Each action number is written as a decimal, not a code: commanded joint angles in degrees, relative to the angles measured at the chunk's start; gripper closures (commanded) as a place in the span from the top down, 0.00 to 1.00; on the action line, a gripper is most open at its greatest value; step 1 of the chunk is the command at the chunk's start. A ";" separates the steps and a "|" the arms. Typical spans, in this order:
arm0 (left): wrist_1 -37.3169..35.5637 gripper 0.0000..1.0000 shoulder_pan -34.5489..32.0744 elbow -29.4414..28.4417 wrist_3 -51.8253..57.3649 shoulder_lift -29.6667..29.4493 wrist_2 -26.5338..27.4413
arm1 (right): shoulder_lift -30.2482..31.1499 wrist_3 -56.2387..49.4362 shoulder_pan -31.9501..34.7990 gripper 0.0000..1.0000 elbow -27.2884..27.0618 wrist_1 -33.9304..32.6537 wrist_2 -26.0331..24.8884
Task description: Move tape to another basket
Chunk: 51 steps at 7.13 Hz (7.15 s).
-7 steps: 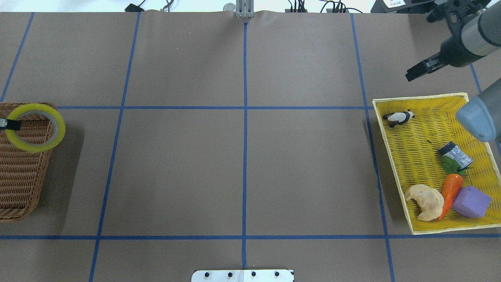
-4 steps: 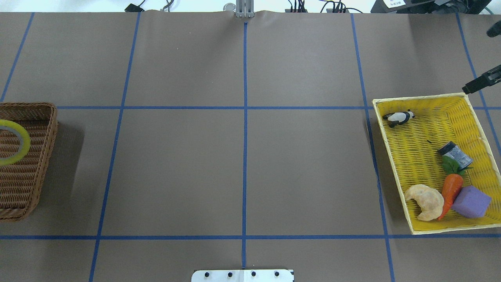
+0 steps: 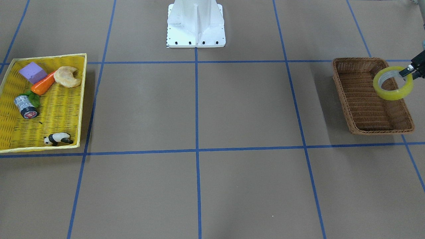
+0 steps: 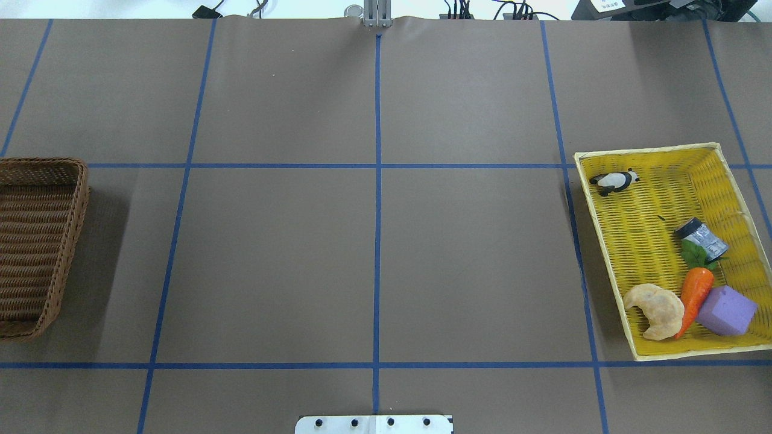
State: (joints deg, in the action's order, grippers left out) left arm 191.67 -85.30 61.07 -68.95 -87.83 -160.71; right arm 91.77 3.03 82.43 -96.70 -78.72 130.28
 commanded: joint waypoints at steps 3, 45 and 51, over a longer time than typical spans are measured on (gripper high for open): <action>0.19 0.00 -0.92 -6.40 -0.74 0.12 0.57 | 1.04 -0.05 0.27 1.00 1.42 1.03 0.32; -81.49 0.99 -4.61 20.56 77.33 0.21 24.30 | 0.42 0.39 0.27 1.00 2.48 1.11 0.33; -107.39 0.99 -7.95 34.38 90.22 1.52 28.70 | -0.54 0.57 0.97 1.00 1.86 -0.02 0.85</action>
State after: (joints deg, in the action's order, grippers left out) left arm 85.08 -92.97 95.36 20.96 -86.72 -131.61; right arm 91.96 3.52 82.85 -94.46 -77.90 130.75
